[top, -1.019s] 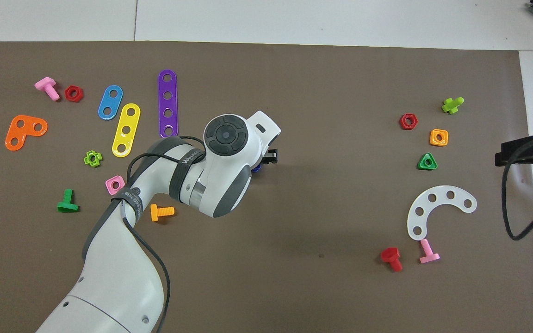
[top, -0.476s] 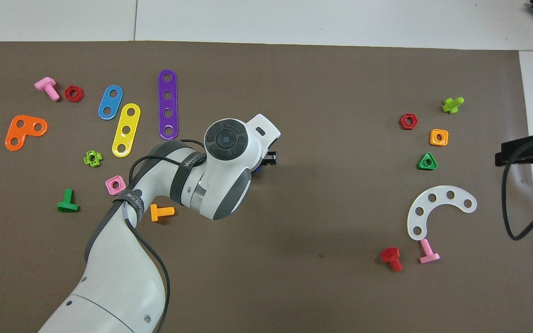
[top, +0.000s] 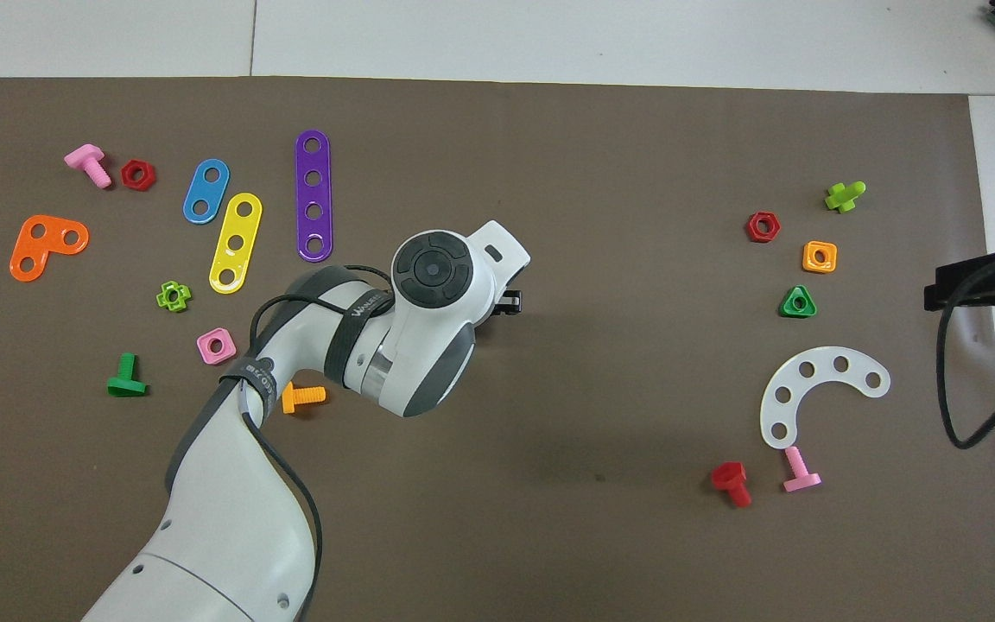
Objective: Unscrew and place screws in storage area
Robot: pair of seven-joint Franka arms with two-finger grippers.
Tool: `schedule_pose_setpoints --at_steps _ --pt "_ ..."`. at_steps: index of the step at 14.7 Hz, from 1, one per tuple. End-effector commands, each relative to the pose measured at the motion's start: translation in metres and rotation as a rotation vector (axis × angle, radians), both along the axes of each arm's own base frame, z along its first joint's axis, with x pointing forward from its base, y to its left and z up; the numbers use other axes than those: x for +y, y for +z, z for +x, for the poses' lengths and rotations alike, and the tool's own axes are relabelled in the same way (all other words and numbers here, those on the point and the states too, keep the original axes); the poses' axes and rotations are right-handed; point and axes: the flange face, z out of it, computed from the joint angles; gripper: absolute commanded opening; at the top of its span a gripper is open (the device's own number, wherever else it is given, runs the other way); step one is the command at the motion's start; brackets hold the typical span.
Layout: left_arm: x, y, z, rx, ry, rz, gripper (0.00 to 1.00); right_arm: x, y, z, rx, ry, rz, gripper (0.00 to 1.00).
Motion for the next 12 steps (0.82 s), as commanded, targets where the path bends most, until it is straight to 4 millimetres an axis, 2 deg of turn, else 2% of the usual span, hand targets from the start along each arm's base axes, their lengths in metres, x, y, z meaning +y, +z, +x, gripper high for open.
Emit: schedule_pose_setpoints --at_steps 1,7,12 --pt "0.0038 0.0014 -0.0061 -0.024 -0.018 0.013 0.58 0.0006 0.0011 -0.0041 -0.010 -0.009 0.000 1.00" --pt "0.0068 -0.0033 -0.0081 -0.014 -0.016 0.020 0.37 0.0014 0.0011 -0.0041 -0.010 -0.008 0.000 1.00" --pt "0.0036 0.0042 -0.0048 -0.020 -0.014 0.015 0.30 0.0022 0.0011 -0.0041 -0.010 -0.006 0.000 1.00"
